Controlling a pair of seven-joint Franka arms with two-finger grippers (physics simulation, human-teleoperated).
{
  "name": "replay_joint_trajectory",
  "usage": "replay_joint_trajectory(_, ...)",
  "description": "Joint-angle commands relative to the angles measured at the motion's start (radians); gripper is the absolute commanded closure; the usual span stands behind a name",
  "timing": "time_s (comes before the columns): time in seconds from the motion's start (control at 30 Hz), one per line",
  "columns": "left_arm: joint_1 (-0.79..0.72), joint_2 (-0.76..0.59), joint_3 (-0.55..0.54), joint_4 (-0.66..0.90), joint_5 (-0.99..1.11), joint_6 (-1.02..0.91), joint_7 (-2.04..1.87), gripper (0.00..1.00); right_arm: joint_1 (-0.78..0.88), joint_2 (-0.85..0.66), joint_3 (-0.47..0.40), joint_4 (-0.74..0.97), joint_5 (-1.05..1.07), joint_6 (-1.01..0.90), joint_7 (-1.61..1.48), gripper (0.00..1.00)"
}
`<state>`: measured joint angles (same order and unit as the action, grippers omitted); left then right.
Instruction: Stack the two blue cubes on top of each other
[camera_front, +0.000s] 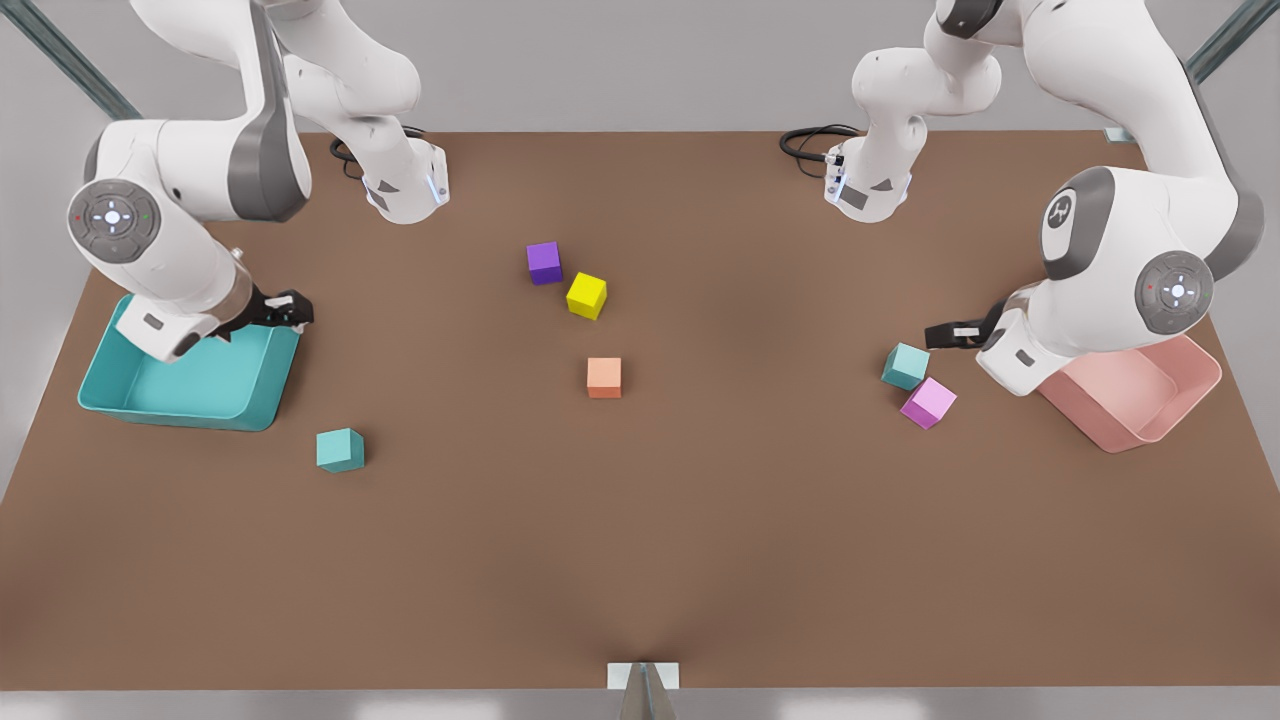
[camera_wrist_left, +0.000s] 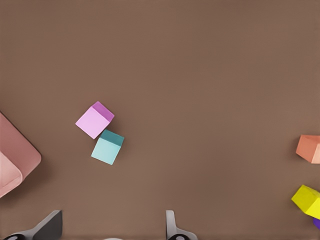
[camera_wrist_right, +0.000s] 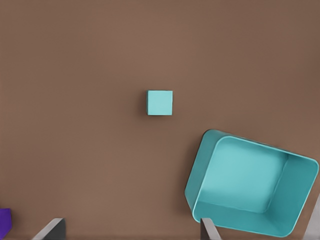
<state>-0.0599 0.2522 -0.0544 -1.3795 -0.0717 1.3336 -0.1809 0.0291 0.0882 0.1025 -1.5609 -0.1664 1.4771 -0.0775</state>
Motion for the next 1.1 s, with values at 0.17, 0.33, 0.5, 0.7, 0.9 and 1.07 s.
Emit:
replay_joint_trajectory(0.17, 0.000, -0.001, 0.001, -0.001, 0.003, -0.028, -0.005, 0.00, 0.002, 0.142, 0.000, 0.036, -0.016, 0.012, -0.008, 0.00)
replay_joint_trajectory(0.33, 0.002, 0.002, 0.001, -0.007, 0.003, -0.031, -0.003, 0.00, -0.077, 0.369, -0.004, 0.022, -0.015, 0.287, -0.022, 0.00)
replay_joint_trajectory(0.5, 0.002, 0.002, 0.001, -0.007, 0.003, -0.051, -0.005, 0.00, -0.123, 0.453, -0.003, -0.057, -0.002, 0.534, -0.163, 0.00)
replay_joint_trajectory(0.7, 0.003, 0.007, 0.001, -0.007, 0.003, -0.053, -0.005, 0.00, -0.133, 0.449, -0.001, -0.165, 0.027, 0.580, -0.179, 0.00)
replay_joint_trajectory(0.9, 0.008, 0.027, 0.001, -0.007, 0.006, -0.060, -0.006, 0.00, -0.133, 0.466, -0.003, -0.215, 0.044, 0.652, -0.177, 0.00)
replay_joint_trajectory(1.07, 0.022, 0.067, 0.002, -0.013, 0.001, -0.071, 0.000, 0.00, -0.146, 0.479, -0.006, -0.219, 0.044, 0.690, -0.174, 0.00)
